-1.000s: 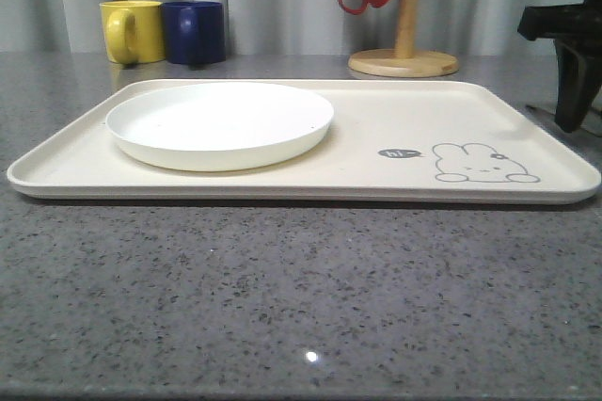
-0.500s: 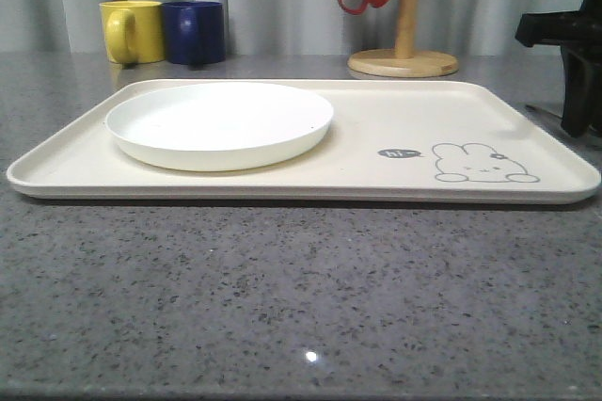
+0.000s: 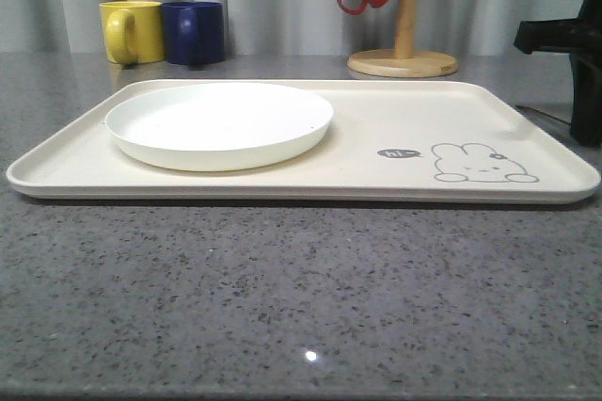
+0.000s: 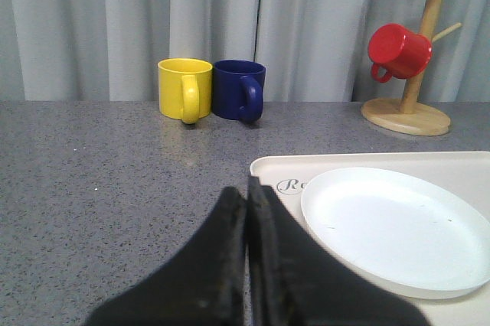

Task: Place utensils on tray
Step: 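Lower the right gripper onto the silver fork and grasp it, then carry the fork onto the tray beside the plate and lower it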

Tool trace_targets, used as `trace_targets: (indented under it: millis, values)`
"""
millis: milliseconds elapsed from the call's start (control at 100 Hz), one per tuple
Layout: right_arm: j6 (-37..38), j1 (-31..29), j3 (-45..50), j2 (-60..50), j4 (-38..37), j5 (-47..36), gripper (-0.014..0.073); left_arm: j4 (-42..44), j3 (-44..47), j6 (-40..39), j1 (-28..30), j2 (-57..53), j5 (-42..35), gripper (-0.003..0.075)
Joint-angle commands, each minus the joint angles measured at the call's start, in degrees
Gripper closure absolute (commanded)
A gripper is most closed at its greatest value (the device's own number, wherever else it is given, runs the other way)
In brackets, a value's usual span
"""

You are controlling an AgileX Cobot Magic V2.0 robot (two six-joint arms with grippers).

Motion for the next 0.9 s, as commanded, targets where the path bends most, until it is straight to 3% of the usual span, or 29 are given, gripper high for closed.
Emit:
trace_targets:
  millis: [0, 230, 660, 890]
  values:
    - [-0.59, -0.13, -2.5, -2.68, -0.16, 0.69, 0.0641, -0.3, -1.47, -0.3, -0.22, 0.45, -4.3, 0.0738]
    - [3.57, 1.62, -6.93, -7.4, -0.08, 3.09, 0.0641, -0.3, -1.47, -0.3, -0.22, 0.45, -4.2, 0.0738]
    - [19.33, 19.81, -7.1, -8.15, -1.23, -5.22, 0.0641, -0.3, -1.47, -0.3, -0.22, 0.45, -4.2, 0.0738]
    - [24.75, 23.19, -7.1, -2.5, -2.75, -6.31, 0.0641, -0.3, -1.47, -0.3, -0.22, 0.45, -4.2, 0.0738]
